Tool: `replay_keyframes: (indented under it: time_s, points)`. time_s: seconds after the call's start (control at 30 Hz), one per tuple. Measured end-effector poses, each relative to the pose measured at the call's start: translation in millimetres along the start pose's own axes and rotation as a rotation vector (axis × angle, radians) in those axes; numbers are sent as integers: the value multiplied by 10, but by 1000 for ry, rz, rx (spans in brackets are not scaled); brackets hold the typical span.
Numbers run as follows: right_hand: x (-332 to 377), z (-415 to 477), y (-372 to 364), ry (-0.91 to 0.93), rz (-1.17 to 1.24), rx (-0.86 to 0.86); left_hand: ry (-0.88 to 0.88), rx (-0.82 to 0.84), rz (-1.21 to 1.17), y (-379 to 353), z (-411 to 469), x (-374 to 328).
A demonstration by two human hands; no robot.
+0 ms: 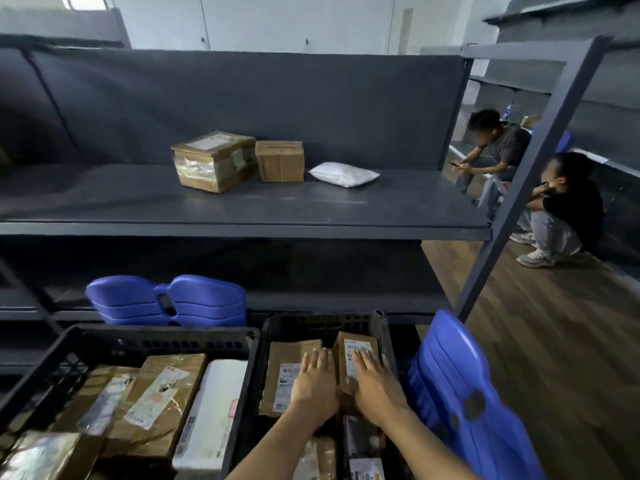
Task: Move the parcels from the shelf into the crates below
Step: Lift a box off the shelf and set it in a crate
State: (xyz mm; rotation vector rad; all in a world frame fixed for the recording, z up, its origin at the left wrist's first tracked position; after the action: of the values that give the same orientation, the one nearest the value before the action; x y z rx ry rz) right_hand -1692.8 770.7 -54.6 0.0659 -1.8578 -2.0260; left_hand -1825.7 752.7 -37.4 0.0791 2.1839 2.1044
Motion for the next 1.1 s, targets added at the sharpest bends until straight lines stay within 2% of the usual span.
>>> replay_keyframes:
  time_s: [0.33,0.5,0.67,0.9,1.1]
  points:
    - [769,522,850,61,178,-166,152,-153,38,812,-80,882]
    - [1353,864,1003,120,209,-207,226,-258,-36,1101,-52,1561]
    - [2049,1282,991,135,155,-274,220,-370,-100,1476,59,2415]
    - [3028,1917,1067,-3,195,-364,138,-411,-132,1948,141,3659]
    - [3466,2283,1211,-110,229,-390,131,-435,-214,2212,298,4241]
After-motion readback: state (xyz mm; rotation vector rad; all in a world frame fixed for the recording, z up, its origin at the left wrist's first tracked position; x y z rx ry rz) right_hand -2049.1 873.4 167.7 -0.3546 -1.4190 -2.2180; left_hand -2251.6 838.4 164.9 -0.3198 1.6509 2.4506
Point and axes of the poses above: each hand's wrist, its own z-axis towards the middle knuckle, its own y-axis out of the back of the hand, x = y × z, the point moved 1 cm from there along z, towards the middle knuckle, and after that the axes turned 14 degrees about -x, right-handed, at the moved point
